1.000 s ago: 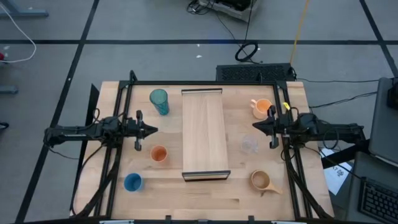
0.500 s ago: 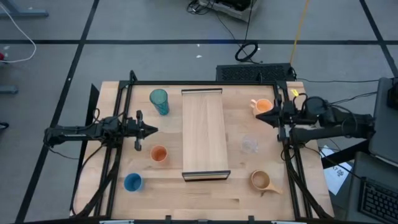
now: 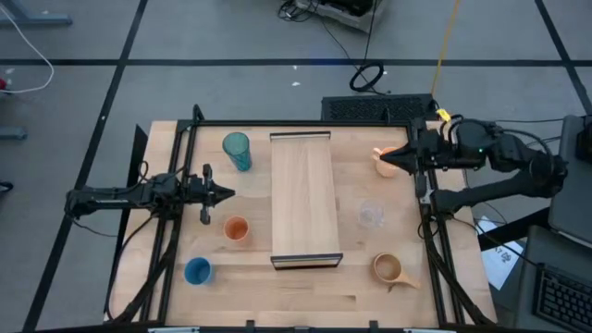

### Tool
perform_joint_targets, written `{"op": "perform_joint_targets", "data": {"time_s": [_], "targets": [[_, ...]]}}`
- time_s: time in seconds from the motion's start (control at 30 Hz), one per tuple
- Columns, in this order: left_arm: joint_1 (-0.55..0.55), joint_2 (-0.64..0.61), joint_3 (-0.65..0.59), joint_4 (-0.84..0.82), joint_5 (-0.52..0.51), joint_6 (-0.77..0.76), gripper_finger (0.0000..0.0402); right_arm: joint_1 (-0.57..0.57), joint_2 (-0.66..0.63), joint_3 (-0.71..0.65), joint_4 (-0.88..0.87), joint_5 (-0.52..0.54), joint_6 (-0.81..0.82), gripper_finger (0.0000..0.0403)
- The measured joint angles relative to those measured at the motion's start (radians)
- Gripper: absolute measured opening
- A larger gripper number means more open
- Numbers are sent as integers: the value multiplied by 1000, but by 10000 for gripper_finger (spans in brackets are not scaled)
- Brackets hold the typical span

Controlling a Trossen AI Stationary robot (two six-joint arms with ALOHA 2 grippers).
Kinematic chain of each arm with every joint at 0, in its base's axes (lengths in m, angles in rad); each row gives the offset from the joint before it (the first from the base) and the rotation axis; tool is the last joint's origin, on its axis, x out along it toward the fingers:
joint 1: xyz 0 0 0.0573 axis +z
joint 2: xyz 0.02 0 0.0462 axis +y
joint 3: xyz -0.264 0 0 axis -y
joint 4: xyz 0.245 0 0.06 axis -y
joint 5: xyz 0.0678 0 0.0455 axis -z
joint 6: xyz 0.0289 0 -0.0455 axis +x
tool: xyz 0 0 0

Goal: Stack small to large cups/mugs on shelf
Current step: Put the transparent mug on the shelf

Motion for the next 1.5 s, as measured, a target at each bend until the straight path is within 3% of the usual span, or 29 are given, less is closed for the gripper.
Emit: {"op": "perform_joint_targets", "data": {"time_s": [0.27, 0.7, 0.83, 1.17, 1.5], "targets": [[0, 0, 0, 1, 0, 0, 33, 1, 109, 157, -125, 49, 5, 0], [0, 0, 1, 7, 0, -61, 33, 2, 146, 93, -8, 49, -29, 0], [-15, 7, 63, -62, -6, -103, 33, 2, 145, 78, 71, 49, -60, 0], [-93, 173, 449, -342, -119, -79, 33, 2, 146, 78, 111, 48, -98, 0], [-138, 474, 1041, -677, -144, -33, 33, 3, 162, 68, 111, 48, -72, 0]]}}
